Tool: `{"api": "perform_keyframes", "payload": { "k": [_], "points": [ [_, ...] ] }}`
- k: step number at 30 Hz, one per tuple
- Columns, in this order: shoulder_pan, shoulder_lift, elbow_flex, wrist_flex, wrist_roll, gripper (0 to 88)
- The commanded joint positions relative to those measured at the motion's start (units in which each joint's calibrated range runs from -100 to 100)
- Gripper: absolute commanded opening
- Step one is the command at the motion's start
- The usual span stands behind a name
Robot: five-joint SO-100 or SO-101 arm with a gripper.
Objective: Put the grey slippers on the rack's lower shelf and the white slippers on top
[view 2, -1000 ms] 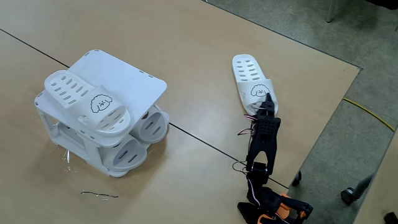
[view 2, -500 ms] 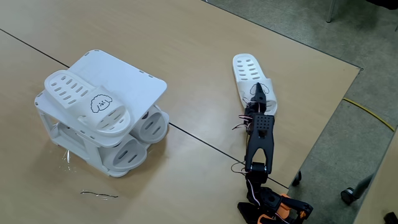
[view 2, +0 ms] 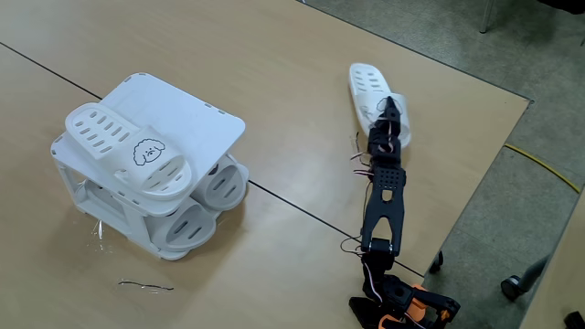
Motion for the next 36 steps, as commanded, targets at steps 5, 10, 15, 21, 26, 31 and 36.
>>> {"api": "perform_keyframes", "payload": {
  "k": [5,10,15,21,26,31,36],
  "points": [
    [4.15,-28.68,-11.72,22.00,0.42,0.7],
    [5.22,-41.97,-11.72,31.75,0.42,0.8],
    [4.81,-53.16,-11.63,40.30,0.42,0.8],
    [4.56,-66.88,-11.54,57.55,0.42,0.8],
    [0.37,-74.20,-11.54,71.70,0.42,0.8],
    [-7.94,-79.67,-5.76,73.17,0.42,0.8],
    [-19.62,-92.04,11.38,73.00,0.42,0.8]
  ]
}}
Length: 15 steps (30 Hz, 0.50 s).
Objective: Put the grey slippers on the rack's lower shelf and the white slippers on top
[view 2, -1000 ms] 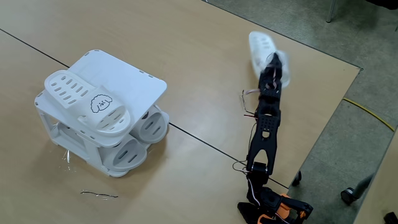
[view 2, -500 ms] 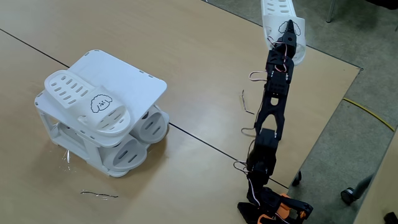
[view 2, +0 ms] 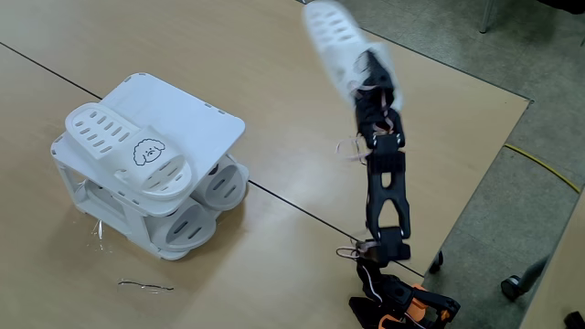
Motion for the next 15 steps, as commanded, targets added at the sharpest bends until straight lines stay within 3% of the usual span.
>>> {"api": "perform_keyframes", "payload": {
  "k": [1,7,15],
  "points": [
    [-9.11,-13.07,10.58,-0.05,0.42,0.8],
    [-20.30,-21.99,23.48,-0.48,0.42,0.8],
    [-33.45,-16.18,18.07,-0.66,0.42,0.8]
  ]
}}
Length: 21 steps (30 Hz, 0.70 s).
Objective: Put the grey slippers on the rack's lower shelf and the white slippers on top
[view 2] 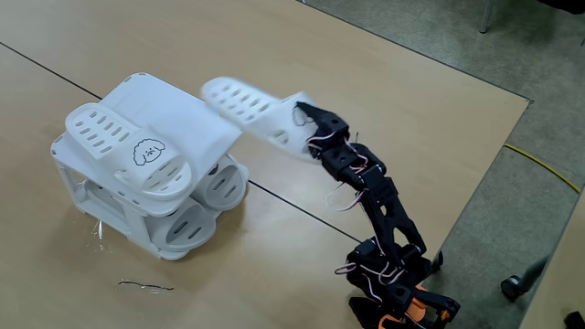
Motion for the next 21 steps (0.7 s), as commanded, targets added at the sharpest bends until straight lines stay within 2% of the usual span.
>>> {"api": "perform_keyframes", "payload": {
  "k": [1,4,21],
  "points": [
    [-7.79,4.89,-9.25,-0.66,0.42,0.8],
    [-10.91,11.62,-17.01,-0.66,0.42,0.8],
    [-10.34,58.82,-67.98,-0.74,0.42,0.7]
  ]
}}
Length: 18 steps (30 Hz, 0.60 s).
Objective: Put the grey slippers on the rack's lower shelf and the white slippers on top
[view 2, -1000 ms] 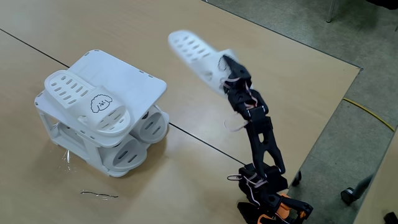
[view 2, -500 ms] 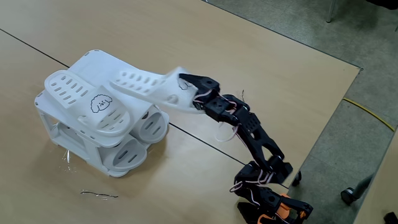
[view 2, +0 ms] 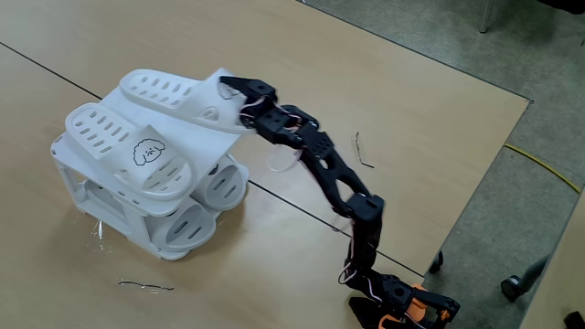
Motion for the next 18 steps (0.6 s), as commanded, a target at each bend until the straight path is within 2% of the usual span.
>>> {"api": "perform_keyframes", "payload": {
  "k": [1,10,15,18],
  "points": [
    [0.15,10.14,-16.06,-0.74,0.42,0.7],
    [1.22,32.69,-39.52,-2.29,0.42,0.7],
    [3.19,39.34,-42.86,-9.89,0.42,0.7],
    [3.36,40.51,-42.68,-10.92,0.42,0.7]
  ]
}}
